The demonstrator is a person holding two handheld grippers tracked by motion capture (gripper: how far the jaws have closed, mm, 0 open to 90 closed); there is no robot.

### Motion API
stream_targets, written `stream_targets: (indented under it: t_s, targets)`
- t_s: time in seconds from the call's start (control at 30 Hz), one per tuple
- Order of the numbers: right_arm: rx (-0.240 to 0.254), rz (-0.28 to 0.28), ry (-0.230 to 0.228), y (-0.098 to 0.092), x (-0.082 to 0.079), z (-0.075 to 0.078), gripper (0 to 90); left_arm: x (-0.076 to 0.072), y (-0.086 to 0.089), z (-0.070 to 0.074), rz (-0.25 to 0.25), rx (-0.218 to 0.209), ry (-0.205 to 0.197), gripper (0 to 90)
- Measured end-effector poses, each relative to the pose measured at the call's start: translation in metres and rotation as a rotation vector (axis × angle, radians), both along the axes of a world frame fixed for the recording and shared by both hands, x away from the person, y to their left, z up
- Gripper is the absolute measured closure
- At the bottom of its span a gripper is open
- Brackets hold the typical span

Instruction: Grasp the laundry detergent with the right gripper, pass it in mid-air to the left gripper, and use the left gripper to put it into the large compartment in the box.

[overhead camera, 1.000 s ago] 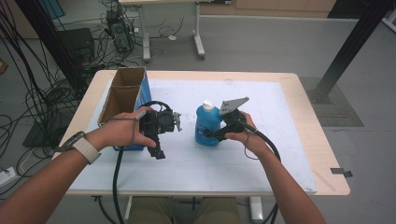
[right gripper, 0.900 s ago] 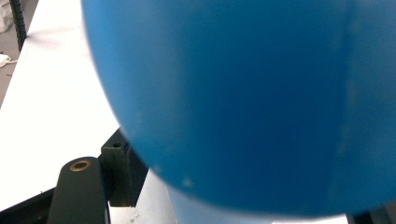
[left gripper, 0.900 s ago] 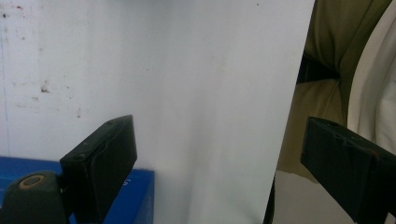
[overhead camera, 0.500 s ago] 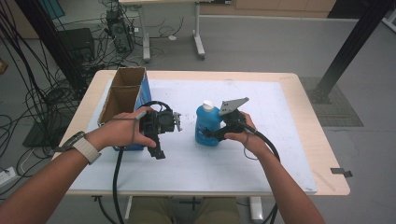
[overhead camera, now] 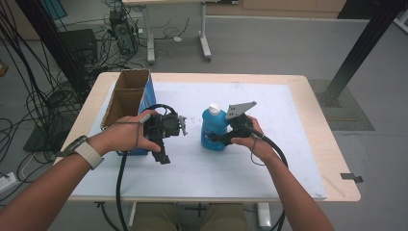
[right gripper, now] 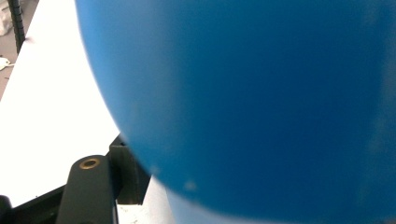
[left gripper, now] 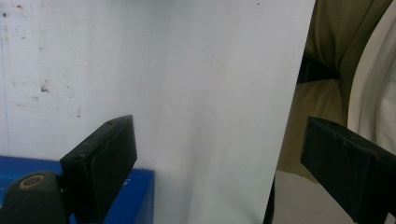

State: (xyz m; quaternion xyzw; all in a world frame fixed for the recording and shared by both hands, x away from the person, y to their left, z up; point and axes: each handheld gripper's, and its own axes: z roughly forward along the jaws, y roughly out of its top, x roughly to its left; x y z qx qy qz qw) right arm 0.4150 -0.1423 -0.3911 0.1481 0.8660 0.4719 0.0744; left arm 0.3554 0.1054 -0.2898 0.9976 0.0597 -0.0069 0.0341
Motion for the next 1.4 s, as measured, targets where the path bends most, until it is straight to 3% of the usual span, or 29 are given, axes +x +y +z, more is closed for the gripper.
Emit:
stream_targets:
  t_s: [0.97, 1.4]
  targets:
    - [0.012, -0.001, -0.011, 0.0004, -0.0015, -0.0001, 34.1, 0.0000, 0.0003, -0.0001, -0.001, -0.001, -0.001, 11.1]
    - [0.026, -0.005, -0.009, 0.0013, -0.0022, -0.0068, 35.6, 0.0003, 0.0002, -0.0003, 0.000, -0.001, 0.000, 11.1]
